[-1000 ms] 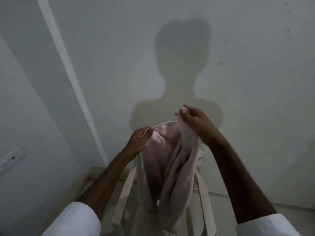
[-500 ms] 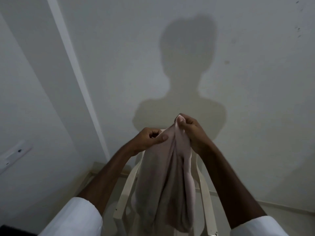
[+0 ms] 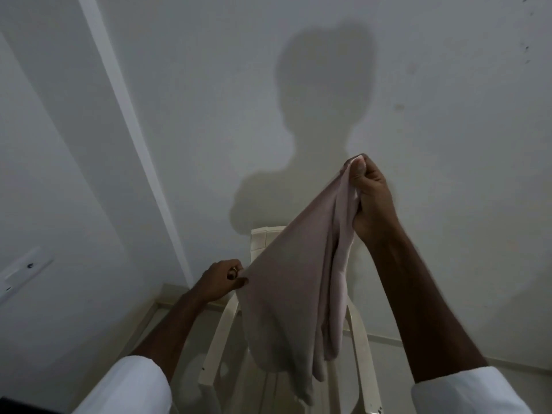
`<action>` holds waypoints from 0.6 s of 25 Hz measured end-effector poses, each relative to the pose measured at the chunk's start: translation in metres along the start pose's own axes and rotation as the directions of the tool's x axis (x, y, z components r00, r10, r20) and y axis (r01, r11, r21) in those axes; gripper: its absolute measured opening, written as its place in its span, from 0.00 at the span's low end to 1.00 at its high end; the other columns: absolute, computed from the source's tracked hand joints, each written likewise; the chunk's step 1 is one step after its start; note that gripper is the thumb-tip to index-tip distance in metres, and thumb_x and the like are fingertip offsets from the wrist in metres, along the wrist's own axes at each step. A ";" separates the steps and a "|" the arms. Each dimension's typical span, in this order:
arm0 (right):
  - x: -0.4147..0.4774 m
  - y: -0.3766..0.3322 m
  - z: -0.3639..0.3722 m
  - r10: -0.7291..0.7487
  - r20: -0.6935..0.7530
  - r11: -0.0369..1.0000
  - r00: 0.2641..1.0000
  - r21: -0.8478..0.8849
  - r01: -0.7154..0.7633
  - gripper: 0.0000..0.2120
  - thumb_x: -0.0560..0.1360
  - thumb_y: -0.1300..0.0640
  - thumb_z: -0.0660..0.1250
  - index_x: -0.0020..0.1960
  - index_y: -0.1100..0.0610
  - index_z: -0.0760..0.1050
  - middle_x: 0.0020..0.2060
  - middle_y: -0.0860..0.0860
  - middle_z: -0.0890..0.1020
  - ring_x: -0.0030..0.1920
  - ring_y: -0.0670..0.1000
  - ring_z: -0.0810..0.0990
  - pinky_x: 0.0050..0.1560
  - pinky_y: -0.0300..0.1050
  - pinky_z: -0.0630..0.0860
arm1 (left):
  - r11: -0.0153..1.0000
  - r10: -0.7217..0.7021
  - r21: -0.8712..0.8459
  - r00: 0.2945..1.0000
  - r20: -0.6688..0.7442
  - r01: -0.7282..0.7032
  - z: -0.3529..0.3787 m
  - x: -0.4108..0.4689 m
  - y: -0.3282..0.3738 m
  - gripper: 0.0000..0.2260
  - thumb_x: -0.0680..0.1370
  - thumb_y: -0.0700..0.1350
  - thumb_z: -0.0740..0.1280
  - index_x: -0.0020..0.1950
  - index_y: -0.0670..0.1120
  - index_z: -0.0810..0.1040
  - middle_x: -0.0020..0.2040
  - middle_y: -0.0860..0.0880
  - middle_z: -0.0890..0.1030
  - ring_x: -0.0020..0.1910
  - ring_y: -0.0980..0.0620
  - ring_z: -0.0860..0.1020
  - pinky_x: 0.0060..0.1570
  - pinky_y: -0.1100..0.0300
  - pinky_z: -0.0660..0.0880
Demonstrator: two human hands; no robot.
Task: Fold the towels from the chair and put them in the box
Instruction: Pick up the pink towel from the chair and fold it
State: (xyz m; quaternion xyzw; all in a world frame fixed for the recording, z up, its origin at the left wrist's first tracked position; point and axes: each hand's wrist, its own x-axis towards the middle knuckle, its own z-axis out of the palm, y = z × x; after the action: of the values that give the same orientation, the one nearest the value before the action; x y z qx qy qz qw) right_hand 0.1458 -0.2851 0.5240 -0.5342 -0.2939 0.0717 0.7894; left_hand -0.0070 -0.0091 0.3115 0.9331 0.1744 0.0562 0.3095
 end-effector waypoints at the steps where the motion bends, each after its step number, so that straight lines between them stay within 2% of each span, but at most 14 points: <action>1: 0.004 -0.002 -0.001 -0.013 -0.002 1.000 1.000 0.009 0.013 0.20 0.85 0.53 0.57 0.37 0.51 0.75 0.32 0.47 0.75 0.35 0.46 0.71 0.38 0.42 0.69 | 1.000 -0.018 0.024 1.000 -0.017 0.018 0.001 -0.003 -0.012 0.14 0.70 0.63 0.70 0.39 0.55 0.73 0.30 0.59 0.76 0.30 0.58 0.73 0.34 0.59 0.67; 3: 0.011 -0.007 -0.001 -0.036 -0.003 0.998 0.999 0.048 0.036 0.18 0.85 0.53 0.57 0.38 0.52 0.74 0.32 0.47 0.75 0.35 0.46 0.71 0.37 0.42 0.70 | 0.995 -0.048 0.082 0.999 -0.009 0.049 0.004 -0.006 -0.029 0.12 0.71 0.65 0.66 0.39 0.58 0.74 0.33 0.57 0.79 0.35 0.54 0.78 0.36 0.59 0.72; 5: 0.017 -0.012 0.001 -0.058 0.005 0.993 0.998 0.099 0.057 0.16 0.84 0.50 0.59 0.39 0.53 0.72 0.33 0.48 0.74 0.35 0.48 0.71 0.37 0.43 0.70 | 0.977 -0.136 0.171 0.990 0.029 0.129 0.001 -0.010 -0.033 0.09 0.74 0.60 0.63 0.40 0.57 0.76 0.35 0.55 0.78 0.39 0.49 0.79 0.39 0.58 0.75; 8: 0.025 -0.019 0.004 -0.092 0.008 0.985 0.996 0.149 0.090 0.15 0.83 0.48 0.60 0.40 0.53 0.72 0.35 0.49 0.74 0.36 0.49 0.71 0.39 0.45 0.71 | 0.897 -0.311 0.351 0.948 0.066 0.270 -0.007 -0.013 -0.042 0.11 0.79 0.54 0.63 0.49 0.48 0.81 0.42 0.49 0.80 0.39 0.47 0.82 0.36 0.60 0.75; 10: 0.030 -0.021 0.005 -0.113 0.020 0.987 0.993 0.118 0.110 0.16 0.85 0.51 0.58 0.39 0.53 0.72 0.34 0.48 0.74 0.36 0.48 0.71 0.39 0.44 0.70 | 0.854 -0.402 0.392 0.912 0.083 0.341 -0.012 -0.013 -0.044 0.10 0.78 0.47 0.66 0.56 0.45 0.80 0.49 0.45 0.82 0.45 0.45 0.83 0.37 0.60 0.75; 11: 0.031 -0.021 0.006 -0.123 0.023 0.988 0.992 0.097 0.120 0.17 0.85 0.52 0.57 0.39 0.53 0.72 0.34 0.48 0.74 0.36 0.48 0.70 0.39 0.44 0.69 | 0.858 -0.444 0.332 0.891 0.096 0.392 -0.015 -0.011 -0.041 0.10 0.80 0.46 0.64 0.56 0.43 0.79 0.48 0.44 0.82 0.44 0.45 0.83 0.36 0.60 0.74; 12: 0.031 -0.021 0.006 -0.124 0.023 0.989 0.992 0.089 0.122 0.17 0.85 0.52 0.57 0.39 0.53 0.73 0.34 0.48 0.74 0.36 0.48 0.70 0.39 0.44 0.69 | 0.859 -0.501 0.189 0.858 0.112 0.477 -0.018 -0.009 -0.038 0.12 0.82 0.47 0.62 0.53 0.41 0.79 0.42 0.43 0.83 0.37 0.45 0.82 0.32 0.61 0.71; 13: 0.031 -0.021 0.007 -0.118 0.021 0.988 0.993 0.098 0.115 0.17 0.86 0.52 0.57 0.39 0.53 0.73 0.34 0.48 0.74 0.36 0.48 0.71 0.39 0.44 0.70 | 0.812 -0.581 0.032 0.801 0.143 0.583 -0.024 -0.008 -0.033 0.16 0.83 0.49 0.59 0.49 0.40 0.79 0.35 0.43 0.81 0.28 0.48 0.78 0.28 0.64 0.67; 15: 0.030 -0.021 0.006 -0.104 0.009 0.987 0.995 0.123 0.102 0.17 0.86 0.52 0.57 0.39 0.54 0.73 0.34 0.49 0.73 0.36 0.49 0.71 0.38 0.44 0.72 | 0.554 -0.721 -0.223 0.596 0.353 0.802 -0.037 -0.005 -0.025 0.22 0.85 0.51 0.53 0.38 0.44 0.77 0.24 0.47 0.75 0.17 0.53 0.68 0.26 0.69 0.62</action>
State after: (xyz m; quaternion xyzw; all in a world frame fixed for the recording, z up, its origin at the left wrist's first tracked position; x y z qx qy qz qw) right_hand 0.1628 -0.2762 0.5561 -0.4682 -0.3225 0.0529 0.8210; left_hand -0.0271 0.0287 0.3262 0.6897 0.5143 -0.1573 0.4848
